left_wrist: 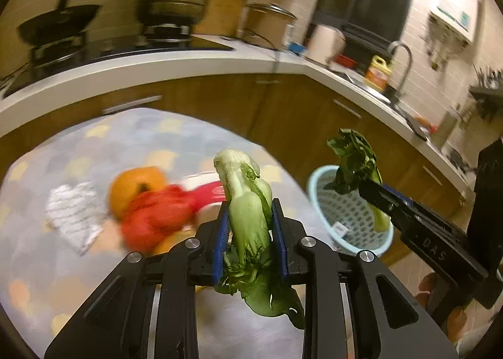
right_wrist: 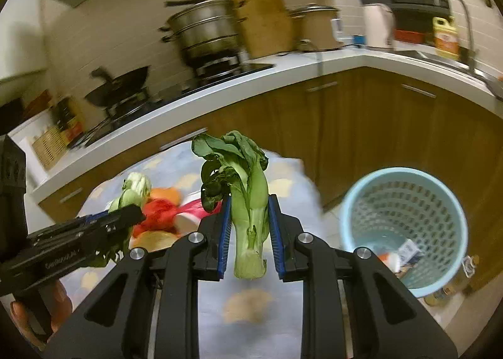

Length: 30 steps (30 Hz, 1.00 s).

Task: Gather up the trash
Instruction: 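Carry both bok choy stalks over the wastebasket with both tools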

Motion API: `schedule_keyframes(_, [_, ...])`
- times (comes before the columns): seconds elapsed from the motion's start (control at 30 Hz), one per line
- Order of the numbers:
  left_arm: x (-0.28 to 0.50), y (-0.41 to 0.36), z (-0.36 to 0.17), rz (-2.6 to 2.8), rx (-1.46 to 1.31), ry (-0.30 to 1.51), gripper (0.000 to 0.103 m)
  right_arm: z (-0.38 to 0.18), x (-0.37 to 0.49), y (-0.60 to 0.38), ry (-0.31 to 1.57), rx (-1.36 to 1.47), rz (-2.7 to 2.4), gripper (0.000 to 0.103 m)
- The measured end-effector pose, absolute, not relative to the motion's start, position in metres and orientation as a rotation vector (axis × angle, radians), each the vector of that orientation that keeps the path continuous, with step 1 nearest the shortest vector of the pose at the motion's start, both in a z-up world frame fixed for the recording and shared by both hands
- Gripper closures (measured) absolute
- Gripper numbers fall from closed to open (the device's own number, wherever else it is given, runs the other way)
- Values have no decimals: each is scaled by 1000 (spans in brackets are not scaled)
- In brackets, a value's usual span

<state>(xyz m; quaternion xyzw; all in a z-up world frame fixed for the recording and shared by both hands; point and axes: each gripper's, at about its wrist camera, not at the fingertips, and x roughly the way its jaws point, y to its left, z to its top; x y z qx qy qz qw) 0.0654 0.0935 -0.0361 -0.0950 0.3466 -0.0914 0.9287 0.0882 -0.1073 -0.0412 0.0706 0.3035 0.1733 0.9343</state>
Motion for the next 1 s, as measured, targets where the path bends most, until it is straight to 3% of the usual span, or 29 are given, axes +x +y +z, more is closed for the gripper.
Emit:
schedule_keyframes(0.33, [120,-17,-47,-342,-79,785,78,-77,123,-219,697,246,87,83])
schedule_keyframes(0.83, [200,-114,-125,-449,-37,988,77,-160,170,-290,922,398,0,81])
schedule_keyframes(0.9, [209,-117,-132,-430,-26,987,68,-168,176,-293,952,406,13,81])
schedule_keyframes(0.93, [211,-118,-133,-421,-23,983,55,-172,179,-294,967,411,25,81])
schedule_keyframes(1.0, [215,-118,-134,-404,-33,969,49,-175,183,-294,981,410,32,80])
